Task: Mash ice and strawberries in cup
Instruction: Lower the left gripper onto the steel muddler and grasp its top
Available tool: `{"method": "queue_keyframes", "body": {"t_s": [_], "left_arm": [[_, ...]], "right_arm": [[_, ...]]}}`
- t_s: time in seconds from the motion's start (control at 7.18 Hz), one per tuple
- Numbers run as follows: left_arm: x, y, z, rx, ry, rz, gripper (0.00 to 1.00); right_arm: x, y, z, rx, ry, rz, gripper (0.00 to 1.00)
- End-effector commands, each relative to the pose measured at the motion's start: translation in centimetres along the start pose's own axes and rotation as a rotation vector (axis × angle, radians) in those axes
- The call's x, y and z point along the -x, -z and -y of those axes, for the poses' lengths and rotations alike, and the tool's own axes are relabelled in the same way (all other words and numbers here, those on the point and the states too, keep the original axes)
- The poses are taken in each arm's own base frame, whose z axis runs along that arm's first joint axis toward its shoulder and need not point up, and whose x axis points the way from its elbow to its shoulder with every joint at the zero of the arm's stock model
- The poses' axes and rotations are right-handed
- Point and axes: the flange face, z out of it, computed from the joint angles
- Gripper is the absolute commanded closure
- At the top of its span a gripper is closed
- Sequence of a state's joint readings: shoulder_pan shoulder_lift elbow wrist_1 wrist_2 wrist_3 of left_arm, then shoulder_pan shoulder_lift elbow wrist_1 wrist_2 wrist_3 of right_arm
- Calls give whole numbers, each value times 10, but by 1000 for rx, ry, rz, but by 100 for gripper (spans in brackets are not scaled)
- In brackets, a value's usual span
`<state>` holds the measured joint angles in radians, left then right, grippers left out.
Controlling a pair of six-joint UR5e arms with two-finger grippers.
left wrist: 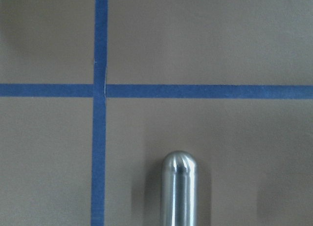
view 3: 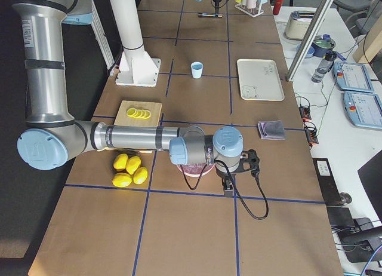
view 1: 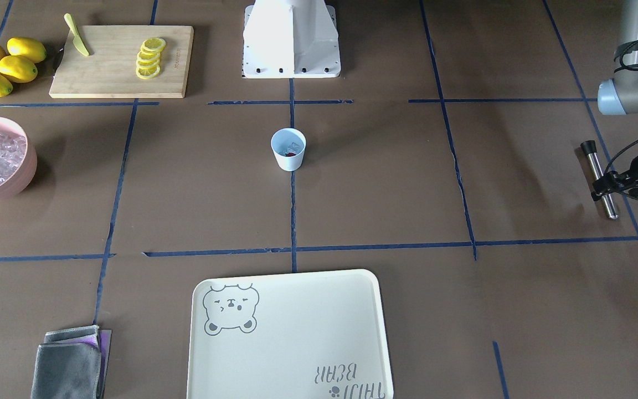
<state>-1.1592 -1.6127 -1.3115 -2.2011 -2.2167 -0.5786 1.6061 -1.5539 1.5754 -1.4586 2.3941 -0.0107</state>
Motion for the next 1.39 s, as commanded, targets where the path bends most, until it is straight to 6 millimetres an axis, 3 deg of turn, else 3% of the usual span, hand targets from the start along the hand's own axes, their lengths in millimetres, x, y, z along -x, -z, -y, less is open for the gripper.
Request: {"method": "queue_keyframes", "body": {"t_s": [0.0,0.42,0.84,1.25], "left_arm": [[0,-1,0,1,-1,0,0],[-2,-2,0,3,-4,1,0],[9,-15,-5,-4,-14,-4,0],[2,-13,1,-10,-20,-9,0]], "right_arm": [[0,0,0,-1,1,0,1],[0,0,0,-1,1,0,1],[1,1,1,-2,2,0,1],[0,0,0,-1,1,0,1]]}}
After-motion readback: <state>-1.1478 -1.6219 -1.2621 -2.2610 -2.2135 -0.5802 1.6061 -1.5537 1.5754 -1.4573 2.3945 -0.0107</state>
